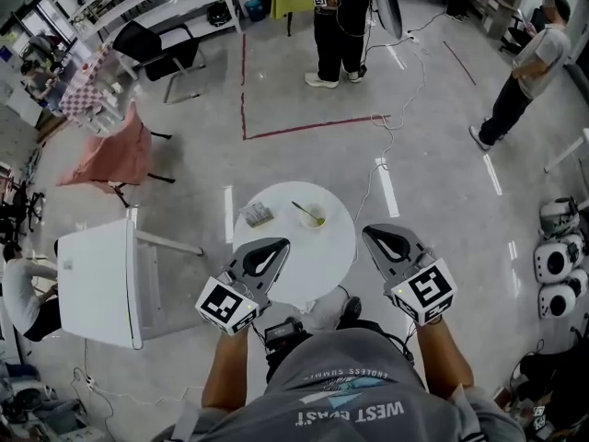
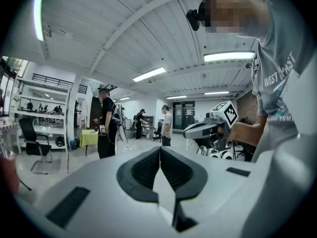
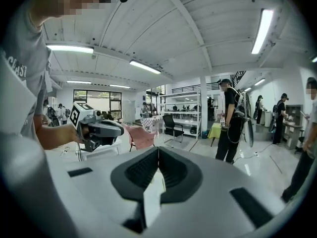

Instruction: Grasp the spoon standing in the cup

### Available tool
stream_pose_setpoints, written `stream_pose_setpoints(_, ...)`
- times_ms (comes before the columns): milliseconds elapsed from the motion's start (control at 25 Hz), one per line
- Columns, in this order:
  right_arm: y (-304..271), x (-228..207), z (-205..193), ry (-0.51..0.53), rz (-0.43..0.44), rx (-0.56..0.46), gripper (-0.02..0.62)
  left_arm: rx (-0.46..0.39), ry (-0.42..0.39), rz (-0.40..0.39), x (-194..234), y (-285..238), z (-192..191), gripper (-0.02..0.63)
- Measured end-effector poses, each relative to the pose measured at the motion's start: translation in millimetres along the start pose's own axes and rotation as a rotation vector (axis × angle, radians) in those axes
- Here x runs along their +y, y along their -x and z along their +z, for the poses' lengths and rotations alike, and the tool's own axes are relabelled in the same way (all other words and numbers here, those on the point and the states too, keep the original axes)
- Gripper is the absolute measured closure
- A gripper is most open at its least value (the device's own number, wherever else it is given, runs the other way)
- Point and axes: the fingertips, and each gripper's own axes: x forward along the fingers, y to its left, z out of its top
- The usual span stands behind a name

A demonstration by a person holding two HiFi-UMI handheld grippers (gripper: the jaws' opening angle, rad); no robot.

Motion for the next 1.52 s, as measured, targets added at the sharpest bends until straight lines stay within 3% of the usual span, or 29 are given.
stream_pose_setpoints(320, -26, -6, 7, 0.003, 0.087, 0.014, 0.592, 0.047, 0.045, 0.087, 20, 6, -3, 0.598)
stream_pose_setpoints(1040, -62, 2, -15, -0.087, -0.052, 0.097, 0.593, 0.139, 0.108, -0.038, 75, -13, -62, 0.598)
stream_pose_setpoints(1520, -81, -4, -38, -0.11, -0.054, 0.154, 0.592, 0.211, 0.203, -0.02, 99, -30, -126, 0.598)
